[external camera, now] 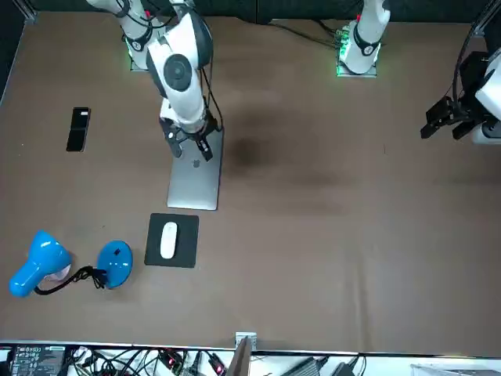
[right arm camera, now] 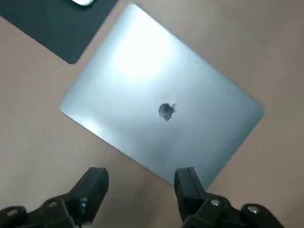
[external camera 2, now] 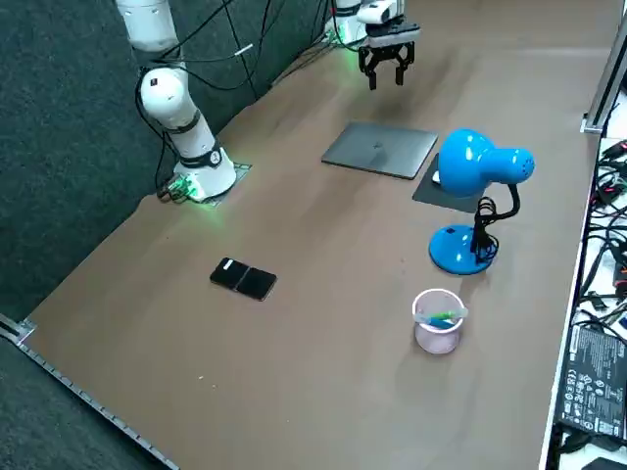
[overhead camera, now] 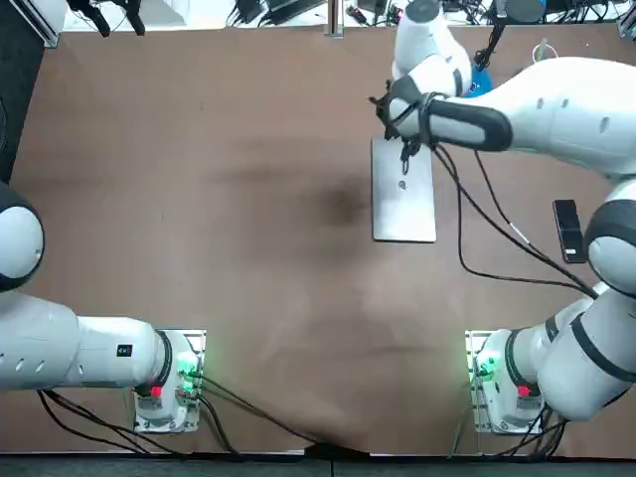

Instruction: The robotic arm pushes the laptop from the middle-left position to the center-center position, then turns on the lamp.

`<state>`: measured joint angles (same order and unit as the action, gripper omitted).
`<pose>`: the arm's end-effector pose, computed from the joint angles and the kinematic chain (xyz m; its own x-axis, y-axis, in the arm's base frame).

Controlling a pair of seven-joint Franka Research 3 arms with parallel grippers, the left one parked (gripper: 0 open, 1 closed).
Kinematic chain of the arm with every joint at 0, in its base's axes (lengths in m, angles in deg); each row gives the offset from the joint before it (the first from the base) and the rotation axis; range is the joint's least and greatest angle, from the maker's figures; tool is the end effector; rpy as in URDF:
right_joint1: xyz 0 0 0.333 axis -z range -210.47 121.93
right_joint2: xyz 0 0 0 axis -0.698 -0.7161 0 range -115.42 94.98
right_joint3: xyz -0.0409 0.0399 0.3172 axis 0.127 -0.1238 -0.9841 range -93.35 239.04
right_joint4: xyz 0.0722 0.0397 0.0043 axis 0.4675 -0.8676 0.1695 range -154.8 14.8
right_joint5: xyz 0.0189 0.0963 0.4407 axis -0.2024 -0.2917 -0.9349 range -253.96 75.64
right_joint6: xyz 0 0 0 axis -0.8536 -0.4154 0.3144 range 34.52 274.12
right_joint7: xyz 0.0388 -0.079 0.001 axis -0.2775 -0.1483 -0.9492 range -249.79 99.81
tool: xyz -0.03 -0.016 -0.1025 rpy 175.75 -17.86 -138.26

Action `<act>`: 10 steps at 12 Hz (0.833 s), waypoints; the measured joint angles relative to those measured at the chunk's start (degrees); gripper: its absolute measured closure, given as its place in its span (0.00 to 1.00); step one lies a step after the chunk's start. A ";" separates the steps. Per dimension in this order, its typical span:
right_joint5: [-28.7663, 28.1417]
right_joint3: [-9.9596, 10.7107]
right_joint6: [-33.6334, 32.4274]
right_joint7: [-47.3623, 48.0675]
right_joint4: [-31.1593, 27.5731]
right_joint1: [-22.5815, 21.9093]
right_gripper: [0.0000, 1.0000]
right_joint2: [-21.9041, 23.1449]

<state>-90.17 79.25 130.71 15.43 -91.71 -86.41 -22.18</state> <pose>0.5170 0.3748 0.3301 0.5718 -0.8203 0.0093 -0.8190 -0.5702 0.0645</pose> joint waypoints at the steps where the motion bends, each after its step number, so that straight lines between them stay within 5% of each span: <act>1: 0.00 0.00 1.42 3.50 0.00 -0.85 0.13 -1.16; 5: -0.02 0.01 6.82 17.66 0.01 -2.99 0.16 -6.05; 10: -2.75 -0.01 9.66 24.06 0.01 -4.63 0.17 -10.14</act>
<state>-92.92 79.24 140.37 39.49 -91.70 -91.04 -32.31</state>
